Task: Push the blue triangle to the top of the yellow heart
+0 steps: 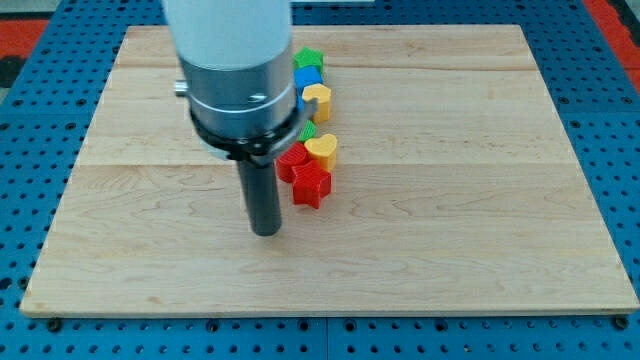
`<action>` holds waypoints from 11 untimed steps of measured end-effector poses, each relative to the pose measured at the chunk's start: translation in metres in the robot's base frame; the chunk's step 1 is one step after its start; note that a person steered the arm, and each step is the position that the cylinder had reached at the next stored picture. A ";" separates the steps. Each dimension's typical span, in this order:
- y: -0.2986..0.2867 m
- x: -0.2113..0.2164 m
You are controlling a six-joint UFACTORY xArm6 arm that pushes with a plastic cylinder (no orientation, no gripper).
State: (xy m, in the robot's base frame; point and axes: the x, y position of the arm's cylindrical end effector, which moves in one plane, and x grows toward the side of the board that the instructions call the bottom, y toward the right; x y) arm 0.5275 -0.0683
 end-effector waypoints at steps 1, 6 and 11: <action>0.000 -0.014; -0.086 -0.157; 0.061 -0.170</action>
